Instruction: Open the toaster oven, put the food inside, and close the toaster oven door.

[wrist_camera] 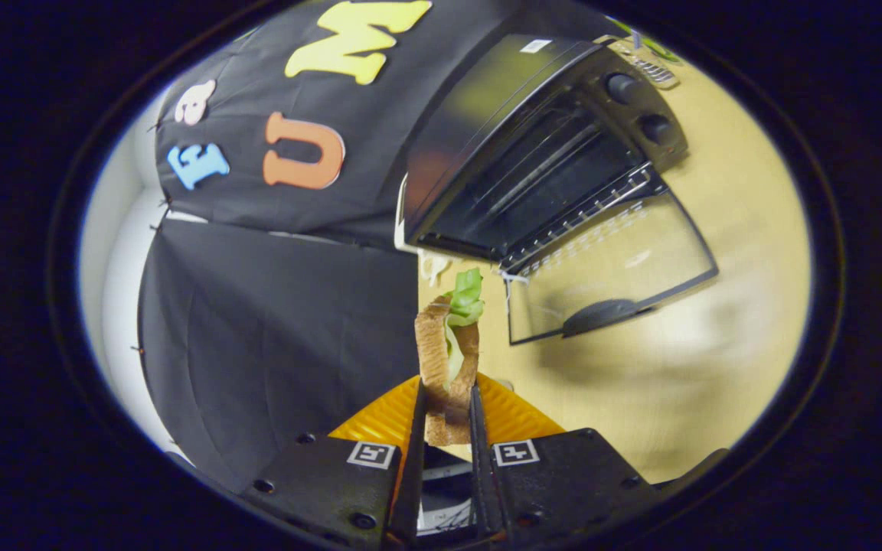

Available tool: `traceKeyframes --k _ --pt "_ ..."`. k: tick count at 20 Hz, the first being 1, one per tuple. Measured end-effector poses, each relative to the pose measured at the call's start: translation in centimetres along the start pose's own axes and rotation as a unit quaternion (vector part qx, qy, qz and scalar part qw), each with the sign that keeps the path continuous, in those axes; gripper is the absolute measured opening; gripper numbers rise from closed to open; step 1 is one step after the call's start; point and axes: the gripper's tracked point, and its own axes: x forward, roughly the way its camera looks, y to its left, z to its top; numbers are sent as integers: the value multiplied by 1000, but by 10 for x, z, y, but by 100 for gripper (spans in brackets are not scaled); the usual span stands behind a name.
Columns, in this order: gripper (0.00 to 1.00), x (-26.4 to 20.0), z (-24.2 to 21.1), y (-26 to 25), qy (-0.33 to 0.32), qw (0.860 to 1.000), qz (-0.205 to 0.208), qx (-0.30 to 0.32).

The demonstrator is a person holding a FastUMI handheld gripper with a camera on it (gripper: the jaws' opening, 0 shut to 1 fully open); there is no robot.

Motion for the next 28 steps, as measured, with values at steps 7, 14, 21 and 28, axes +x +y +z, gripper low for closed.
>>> traceKeyframes --k 7,14,21,28 --pt "33 23 75 -32 -110 993 3 46" --pt "33 54 133 -50 -205 974 32 92" --pt "33 69 171 -75 -281 949 27 141" --pt "36 85 175 -98 -312 935 1 169"
